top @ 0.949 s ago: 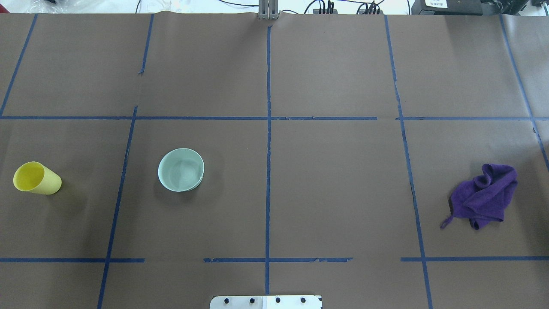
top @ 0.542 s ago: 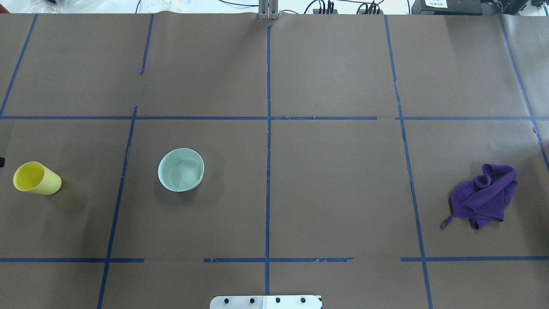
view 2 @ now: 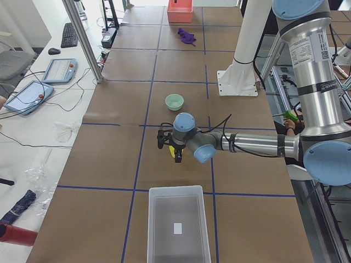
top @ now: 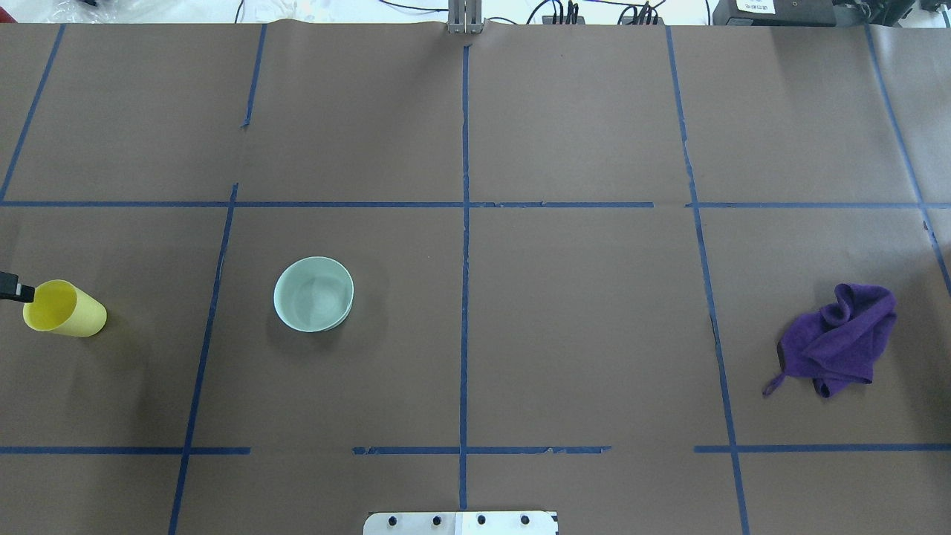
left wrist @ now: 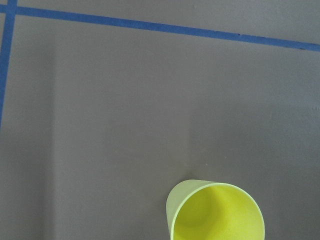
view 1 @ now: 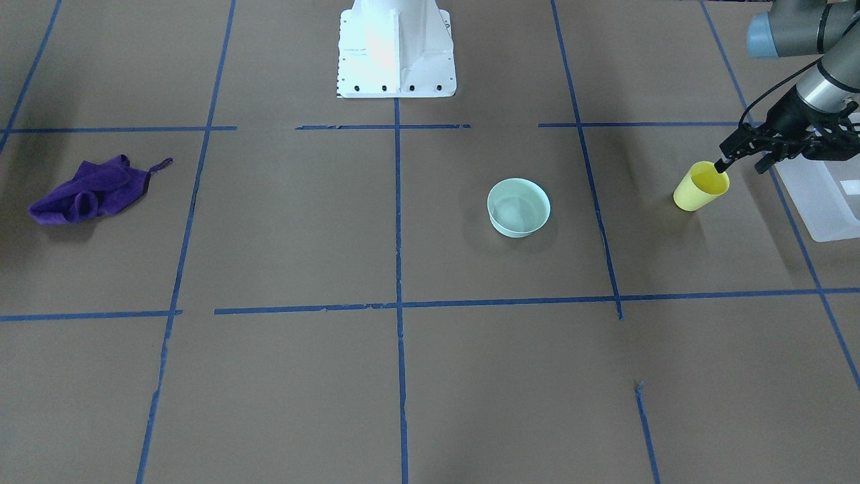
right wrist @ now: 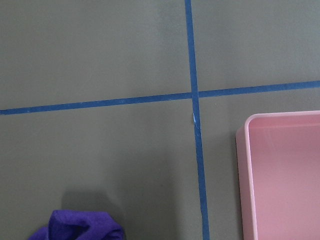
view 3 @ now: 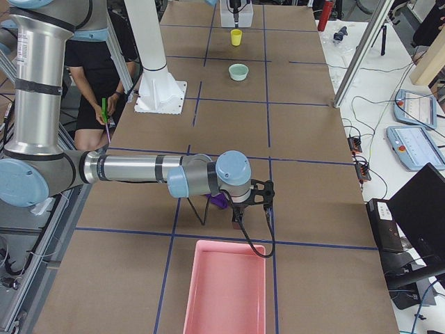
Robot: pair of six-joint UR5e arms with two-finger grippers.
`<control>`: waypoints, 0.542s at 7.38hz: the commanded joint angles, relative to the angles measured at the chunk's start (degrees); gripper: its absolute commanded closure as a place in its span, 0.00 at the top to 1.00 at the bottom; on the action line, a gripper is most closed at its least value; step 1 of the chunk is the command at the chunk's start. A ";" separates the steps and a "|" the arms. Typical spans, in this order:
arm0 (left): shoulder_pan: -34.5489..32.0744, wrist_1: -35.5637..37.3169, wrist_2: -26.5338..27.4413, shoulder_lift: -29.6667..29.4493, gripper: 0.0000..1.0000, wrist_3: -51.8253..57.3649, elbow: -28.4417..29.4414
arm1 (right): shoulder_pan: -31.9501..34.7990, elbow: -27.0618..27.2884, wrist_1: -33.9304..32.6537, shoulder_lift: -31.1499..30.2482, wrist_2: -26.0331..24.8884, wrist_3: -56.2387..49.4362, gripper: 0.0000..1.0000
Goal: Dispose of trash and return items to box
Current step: 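Lower the left gripper onto the yellow cup and grasp it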
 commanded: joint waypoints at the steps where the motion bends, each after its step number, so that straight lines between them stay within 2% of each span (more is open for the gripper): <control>1: 1.04 -3.93 1.32 -0.49 0.99 -0.82 3.24 | 0.00 -0.06 0.00 0.02 0.03 0.00 1.00; 4: 2.35 -4.19 1.41 -0.57 0.98 -0.91 3.24 | 0.00 -0.06 0.00 0.46 0.03 0.00 1.00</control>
